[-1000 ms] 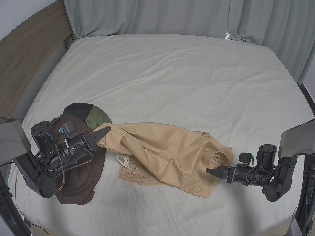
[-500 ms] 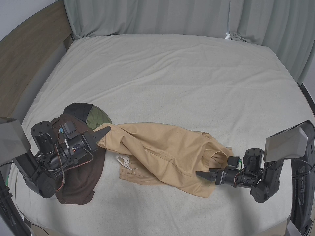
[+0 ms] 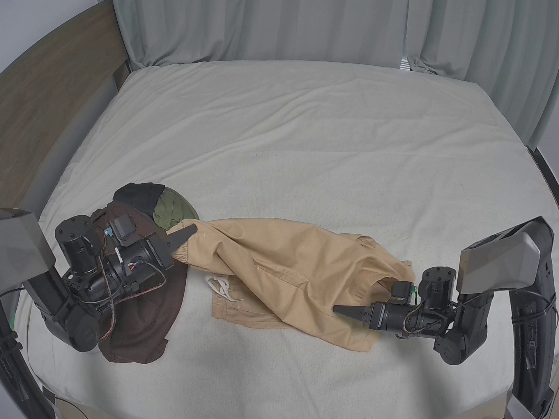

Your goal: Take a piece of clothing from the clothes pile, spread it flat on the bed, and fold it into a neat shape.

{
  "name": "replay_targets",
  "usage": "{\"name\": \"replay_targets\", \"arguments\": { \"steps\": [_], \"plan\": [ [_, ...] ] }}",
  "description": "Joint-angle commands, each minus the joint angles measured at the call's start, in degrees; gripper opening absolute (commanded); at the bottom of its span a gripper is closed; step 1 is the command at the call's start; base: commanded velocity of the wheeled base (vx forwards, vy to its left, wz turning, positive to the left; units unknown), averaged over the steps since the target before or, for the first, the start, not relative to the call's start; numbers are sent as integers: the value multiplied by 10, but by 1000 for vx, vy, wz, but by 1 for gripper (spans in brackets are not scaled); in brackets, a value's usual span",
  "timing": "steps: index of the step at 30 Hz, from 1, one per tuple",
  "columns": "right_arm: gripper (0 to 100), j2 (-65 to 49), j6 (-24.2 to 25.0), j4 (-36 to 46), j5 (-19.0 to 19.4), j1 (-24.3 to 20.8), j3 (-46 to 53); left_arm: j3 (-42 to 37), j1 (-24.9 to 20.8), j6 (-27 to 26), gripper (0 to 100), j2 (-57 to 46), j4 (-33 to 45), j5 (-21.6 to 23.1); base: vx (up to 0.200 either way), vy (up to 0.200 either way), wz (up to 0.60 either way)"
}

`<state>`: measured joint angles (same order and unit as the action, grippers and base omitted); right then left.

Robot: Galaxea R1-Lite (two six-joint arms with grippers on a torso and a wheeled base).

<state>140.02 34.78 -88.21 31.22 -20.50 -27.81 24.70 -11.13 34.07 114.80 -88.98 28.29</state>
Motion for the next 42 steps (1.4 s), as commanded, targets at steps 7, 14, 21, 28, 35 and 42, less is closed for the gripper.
{"name": "replay_targets", "arguments": {
  "steps": [7,14,21,28,35,42],
  "plan": [
    [100,-78,20,-1,25,-4,50,3,1,0,0,2,-1,0,0,0,0],
    [100,-80,16,0,27,-1,62,4,1,0,0,1,-1,0,0,0,0],
    [100,-26,-11,-1,22,9,36,4,1,0,0,1,-1,0,0,0,0],
    [100,3,-19,0,13,24,5,4,1,0,0,0,-1,0,0,0,0],
    [0,9,-16,0,2,19,-6,4,0,0,0,-2,-1,0,0,0,0],
    [0,8,-16,-1,2,20,-5,4,0,0,0,-1,-1,0,0,0,0]
  ]
}}
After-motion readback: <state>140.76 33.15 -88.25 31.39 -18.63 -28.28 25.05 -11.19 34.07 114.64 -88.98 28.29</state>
